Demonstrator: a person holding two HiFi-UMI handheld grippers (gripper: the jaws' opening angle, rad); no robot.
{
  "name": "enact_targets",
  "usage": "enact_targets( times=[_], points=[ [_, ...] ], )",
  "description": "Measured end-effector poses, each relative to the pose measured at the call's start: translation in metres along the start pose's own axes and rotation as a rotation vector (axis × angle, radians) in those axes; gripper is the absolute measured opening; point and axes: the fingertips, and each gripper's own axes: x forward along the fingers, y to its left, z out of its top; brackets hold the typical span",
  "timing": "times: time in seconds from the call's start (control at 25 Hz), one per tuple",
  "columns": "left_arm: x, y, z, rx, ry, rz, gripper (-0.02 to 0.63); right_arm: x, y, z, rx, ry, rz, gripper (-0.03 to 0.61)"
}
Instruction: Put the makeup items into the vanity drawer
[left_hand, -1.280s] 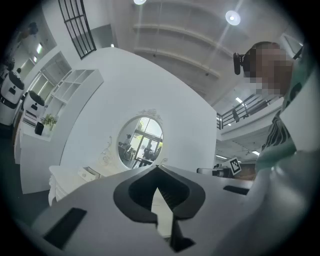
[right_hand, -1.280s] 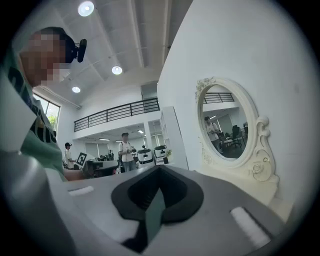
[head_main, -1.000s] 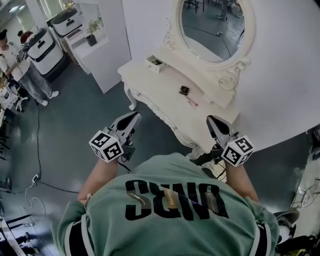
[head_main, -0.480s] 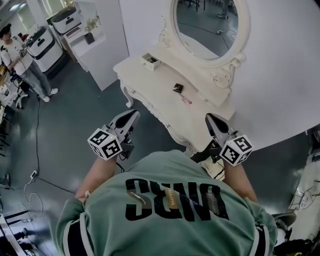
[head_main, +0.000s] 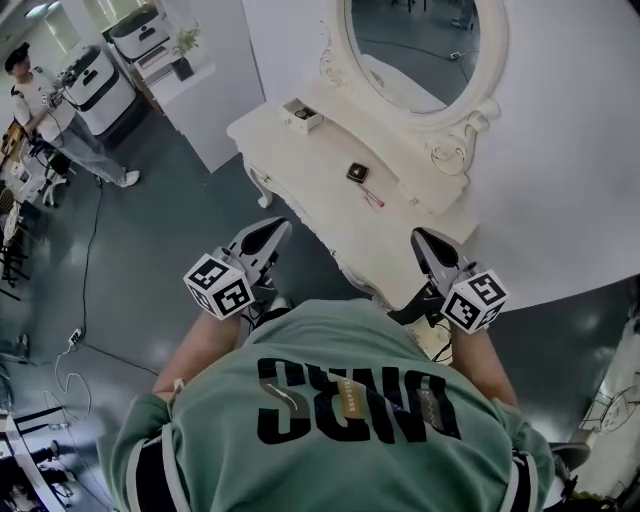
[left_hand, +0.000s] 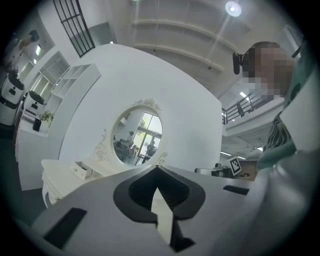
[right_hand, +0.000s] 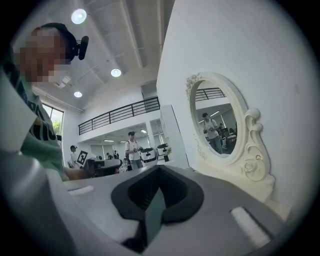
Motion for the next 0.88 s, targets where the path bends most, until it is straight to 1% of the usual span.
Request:
enact_targets(
  times=[0.12, 0.2, 0.36, 0.4, 0.48, 0.6, 0.68, 0.76, 0.88],
  points=[
    [0.009, 0.04, 0.004, -0.015, 0.0, 0.004, -0.003, 0.032, -0.009, -0.005, -0.007, 0.009, 0.001, 0.008],
    [0.021, 0.075, 0.006, -0.036, 0.004, -0.014, -0.003, 0.06, -0.019, -0.006, -0.003, -0.001, -0.017, 0.008],
    [0.056, 0.156, 0.023, -0.037, 0.019, -0.079, -0.003, 0.136, -0.042, 0.007, -0.013, -0.051, -0.063, 0.008],
    [0.066, 0.176, 0.03, -0.042, 0.03, -0.098, -0.003, 0.158, -0.047, 0.012, -0.004, -0.069, -0.084, 0.008],
    [0.085, 0.21, 0.04, -0.044, 0.077, -0.153, -0.003, 0.195, -0.054, 0.018, 0.022, -0.092, -0.132, 0.008],
    [0.107, 0.248, 0.049, -0.009, 0.173, -0.241, -0.003, 0.24, -0.059, 0.027, 0.025, -0.099, -0.188, 0.008],
    [0.12, 0.27, 0.054, 0.008, 0.216, -0.282, -0.003, 0.264, -0.066, 0.036, 0.025, -0.11, -0.223, 0.008],
    [0.134, 0.286, 0.056, 0.008, 0.243, -0.312, -0.003, 0.279, -0.077, 0.04, 0.032, -0.113, -0.256, 0.008],
    [0.158, 0.297, 0.052, -0.005, 0.266, -0.353, -0.003, 0.287, -0.093, 0.038, 0.045, -0.096, -0.3, 0.008]
  ],
)
